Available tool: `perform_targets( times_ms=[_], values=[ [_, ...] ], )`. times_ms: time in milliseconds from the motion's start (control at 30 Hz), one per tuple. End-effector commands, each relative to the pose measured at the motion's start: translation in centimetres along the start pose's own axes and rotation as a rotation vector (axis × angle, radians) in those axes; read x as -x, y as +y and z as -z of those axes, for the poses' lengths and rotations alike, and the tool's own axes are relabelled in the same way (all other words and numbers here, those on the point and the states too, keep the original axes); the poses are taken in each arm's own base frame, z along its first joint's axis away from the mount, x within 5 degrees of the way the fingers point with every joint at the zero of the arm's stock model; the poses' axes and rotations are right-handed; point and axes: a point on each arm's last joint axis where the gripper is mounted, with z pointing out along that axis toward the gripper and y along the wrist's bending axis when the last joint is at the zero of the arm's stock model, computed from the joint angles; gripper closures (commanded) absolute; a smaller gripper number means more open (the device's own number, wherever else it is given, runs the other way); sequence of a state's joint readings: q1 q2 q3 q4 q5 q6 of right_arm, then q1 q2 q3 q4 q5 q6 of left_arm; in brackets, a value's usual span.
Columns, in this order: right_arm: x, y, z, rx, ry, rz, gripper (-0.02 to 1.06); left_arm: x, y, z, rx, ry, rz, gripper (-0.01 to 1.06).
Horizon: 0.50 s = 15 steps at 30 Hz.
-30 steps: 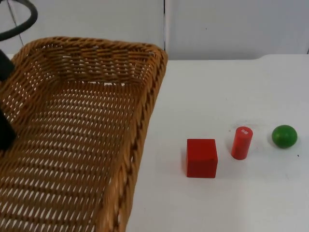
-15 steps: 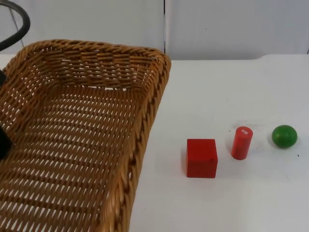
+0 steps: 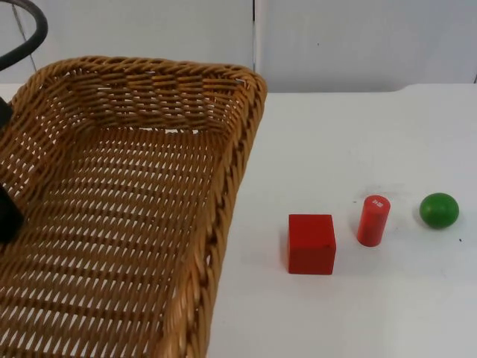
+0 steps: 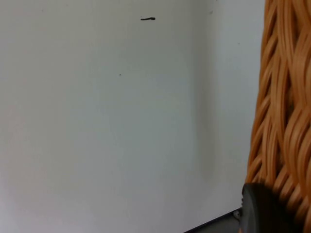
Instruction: Pick up the basket with the left hand and place the object to the left of the red cylinder into the basket with the right hand.
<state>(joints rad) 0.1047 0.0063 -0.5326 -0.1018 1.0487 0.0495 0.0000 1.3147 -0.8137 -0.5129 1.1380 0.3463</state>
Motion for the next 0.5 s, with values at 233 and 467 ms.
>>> perform_targets(
  times_ms=[233,467],
  values=[
    [5.3,0.2,-2.3,0.001,-0.011,0.032,-0.01,-0.1,-0.4,0.2,-0.033,-0.012,0.015,1.05],
    [9.5,0.6,-5.4,0.013,0.049,0.038,-0.01,-0.1,-0.4,0.2,-0.033,-0.012,0.015,1.05]
  ],
)
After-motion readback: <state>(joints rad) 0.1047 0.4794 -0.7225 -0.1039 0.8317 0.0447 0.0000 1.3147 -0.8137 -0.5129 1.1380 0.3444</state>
